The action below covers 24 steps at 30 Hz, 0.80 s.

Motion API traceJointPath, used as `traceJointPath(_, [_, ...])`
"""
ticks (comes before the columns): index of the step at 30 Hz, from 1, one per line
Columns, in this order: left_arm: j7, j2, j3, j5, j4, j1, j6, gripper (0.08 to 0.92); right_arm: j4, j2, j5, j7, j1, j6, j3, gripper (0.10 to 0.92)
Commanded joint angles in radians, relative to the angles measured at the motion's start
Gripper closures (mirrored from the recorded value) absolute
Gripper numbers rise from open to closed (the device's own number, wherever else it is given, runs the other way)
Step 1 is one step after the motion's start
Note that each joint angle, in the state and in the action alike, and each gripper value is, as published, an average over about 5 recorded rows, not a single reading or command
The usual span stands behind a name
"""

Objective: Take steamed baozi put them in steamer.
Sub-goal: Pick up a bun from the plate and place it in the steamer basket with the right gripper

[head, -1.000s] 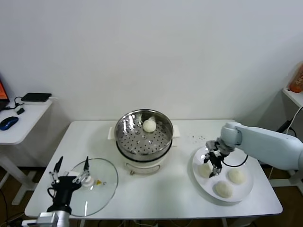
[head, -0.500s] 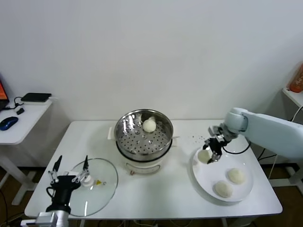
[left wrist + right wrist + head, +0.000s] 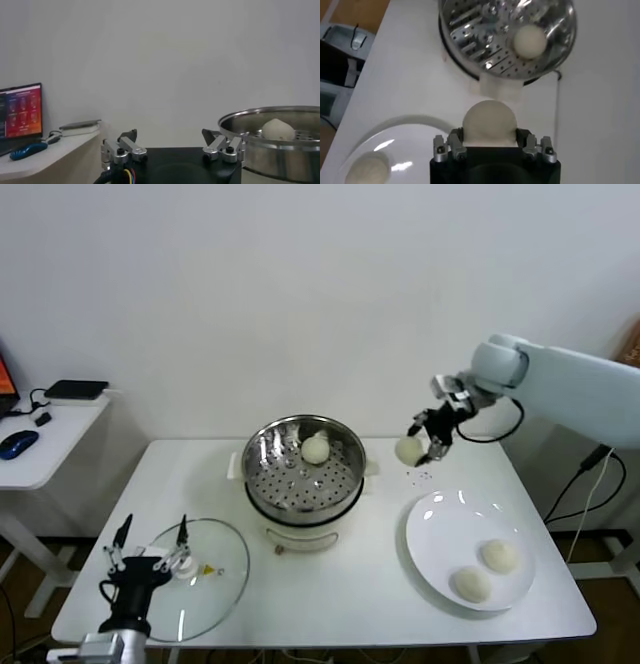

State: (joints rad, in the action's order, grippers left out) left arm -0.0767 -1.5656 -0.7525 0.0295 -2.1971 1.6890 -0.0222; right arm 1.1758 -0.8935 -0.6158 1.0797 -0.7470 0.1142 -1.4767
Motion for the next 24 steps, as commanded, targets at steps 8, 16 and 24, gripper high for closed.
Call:
traceJointPath(8, [0.002,0.001,0.001,0.007,-0.009,-0.009,0.005,0.177,-0.148,-0.303,-0.112,-0.001,-0.05,0.032,0.031,0.364])
traceJointPath(16, [0.004,0.005,0.0,0.009,-0.02,-0.01,0.01,0.177,-0.254,-0.481,-0.036,-0.02,0.102,0.07,0.114,0.364])
traceJointPath(24, [0.005,0.01,-0.004,0.009,-0.027,-0.011,0.014,0.177,-0.338,-0.555,0.005,-0.034,0.214,0.086,0.16,0.364])
